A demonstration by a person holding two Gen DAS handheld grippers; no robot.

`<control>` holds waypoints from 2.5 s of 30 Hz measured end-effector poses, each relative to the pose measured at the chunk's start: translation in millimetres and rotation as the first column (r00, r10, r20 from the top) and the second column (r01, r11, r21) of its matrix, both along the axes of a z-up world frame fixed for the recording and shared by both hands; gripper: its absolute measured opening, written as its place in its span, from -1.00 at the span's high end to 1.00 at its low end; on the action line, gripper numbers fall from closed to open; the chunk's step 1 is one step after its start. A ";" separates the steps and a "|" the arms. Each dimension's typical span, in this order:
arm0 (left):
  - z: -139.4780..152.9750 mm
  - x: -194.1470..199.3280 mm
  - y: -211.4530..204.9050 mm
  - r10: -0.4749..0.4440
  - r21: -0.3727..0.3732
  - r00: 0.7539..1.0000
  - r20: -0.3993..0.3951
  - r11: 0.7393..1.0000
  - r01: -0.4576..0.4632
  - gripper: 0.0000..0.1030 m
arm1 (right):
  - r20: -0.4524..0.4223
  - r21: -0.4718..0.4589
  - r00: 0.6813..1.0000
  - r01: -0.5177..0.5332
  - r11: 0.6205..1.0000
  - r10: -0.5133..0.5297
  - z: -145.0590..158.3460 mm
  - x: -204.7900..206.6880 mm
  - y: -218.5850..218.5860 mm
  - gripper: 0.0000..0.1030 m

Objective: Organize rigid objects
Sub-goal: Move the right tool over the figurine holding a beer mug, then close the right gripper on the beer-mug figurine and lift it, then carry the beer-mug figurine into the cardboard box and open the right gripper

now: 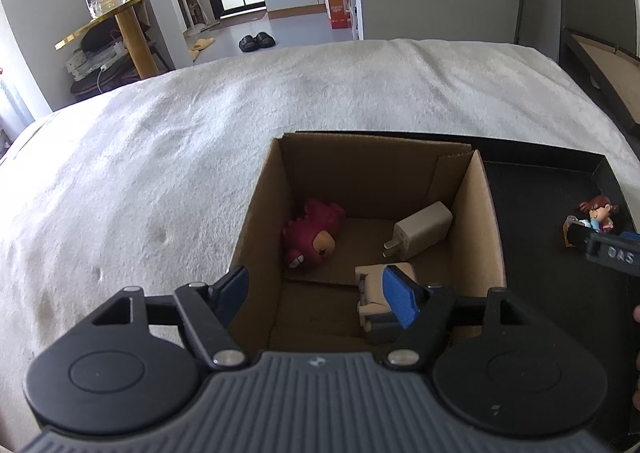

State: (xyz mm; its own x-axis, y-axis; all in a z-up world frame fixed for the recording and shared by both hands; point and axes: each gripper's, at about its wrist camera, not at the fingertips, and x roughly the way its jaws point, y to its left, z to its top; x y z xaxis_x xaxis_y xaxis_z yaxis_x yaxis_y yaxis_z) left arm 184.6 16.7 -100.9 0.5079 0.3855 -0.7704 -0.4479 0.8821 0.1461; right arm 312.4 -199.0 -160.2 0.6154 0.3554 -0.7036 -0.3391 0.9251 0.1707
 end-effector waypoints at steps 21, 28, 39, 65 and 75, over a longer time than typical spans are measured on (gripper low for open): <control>-0.4 -3.5 2.8 -0.013 -0.014 1.000 0.003 1.000 0.013 -0.41 | -0.029 -0.107 0.999 -0.039 0.993 0.036 -19.7 16.0 17.5 -0.16; 4.1 -7.9 2.7 -0.019 -0.013 1.000 0.017 1.000 0.020 -0.41 | -0.025 -0.079 0.999 -0.042 0.996 0.040 -2.8 -1.3 8.8 -0.15; 13.1 -12.5 9.6 0.007 0.005 0.999 0.033 1.000 -0.007 -0.41 | 0.010 -0.003 0.999 -0.052 0.999 0.052 33.9 -15.3 1.2 -0.16; 12.2 -33.7 35.9 0.067 -0.011 0.995 0.074 0.998 -0.066 -0.40 | 0.104 0.081 0.967 -0.243 0.967 0.234 84.7 -45.0 55.5 -0.16; 9.5 -41.6 43.7 0.050 -0.063 0.992 0.114 0.997 -0.043 0.01 | 0.103 0.085 0.938 -0.339 0.937 0.330 83.1 -60.1 87.7 -0.16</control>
